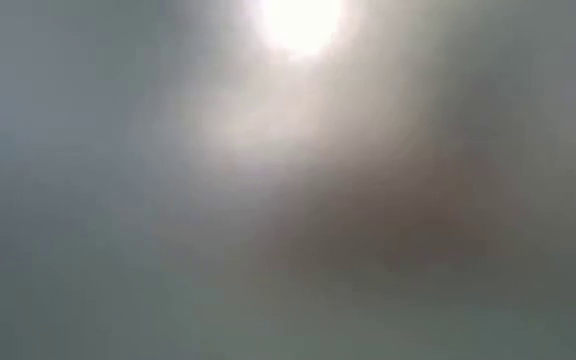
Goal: Sort Maruchan noodles
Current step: Put the top left orange noodle pack into the transparent bin
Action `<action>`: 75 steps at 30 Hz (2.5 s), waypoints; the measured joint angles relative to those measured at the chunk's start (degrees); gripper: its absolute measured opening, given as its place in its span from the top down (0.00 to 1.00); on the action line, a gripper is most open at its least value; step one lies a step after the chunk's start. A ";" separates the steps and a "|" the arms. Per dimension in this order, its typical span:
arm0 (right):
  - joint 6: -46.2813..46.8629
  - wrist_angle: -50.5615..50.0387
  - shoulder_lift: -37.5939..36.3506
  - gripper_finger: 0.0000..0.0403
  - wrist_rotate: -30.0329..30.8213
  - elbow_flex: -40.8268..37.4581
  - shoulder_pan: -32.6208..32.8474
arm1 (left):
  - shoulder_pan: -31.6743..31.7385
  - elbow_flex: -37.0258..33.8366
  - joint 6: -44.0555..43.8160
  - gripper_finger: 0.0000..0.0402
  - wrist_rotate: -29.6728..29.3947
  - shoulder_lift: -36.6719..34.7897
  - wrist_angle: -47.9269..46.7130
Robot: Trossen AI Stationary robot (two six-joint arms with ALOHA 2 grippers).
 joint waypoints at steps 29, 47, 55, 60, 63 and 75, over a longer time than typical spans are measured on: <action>-3.91 -1.29 0.00 0.65 0.04 2.99 0.00 | 3.41 -7.40 31.25 0.75 -11.83 0.13 47.17; -15.43 15.68 3.83 0.65 0.03 2.93 -5.31 | -4.74 -0.65 21.61 0.75 -2.27 0.89 48.33; -14.16 17.74 7.98 0.65 -0.01 2.84 -8.04 | -3.65 -0.80 21.26 0.75 -1.99 3.36 42.22; -14.52 22.56 11.14 0.65 -0.04 2.84 -8.70 | -1.40 -0.87 21.19 0.75 -3.89 5.32 39.26; -14.49 24.05 12.89 0.65 -0.03 2.84 -8.80 | 0.19 -0.87 22.13 0.75 -5.63 6.34 38.96; -10.52 24.27 15.00 0.65 -2.79 2.82 -8.74 | 7.26 -0.14 30.78 0.75 -17.98 6.82 38.55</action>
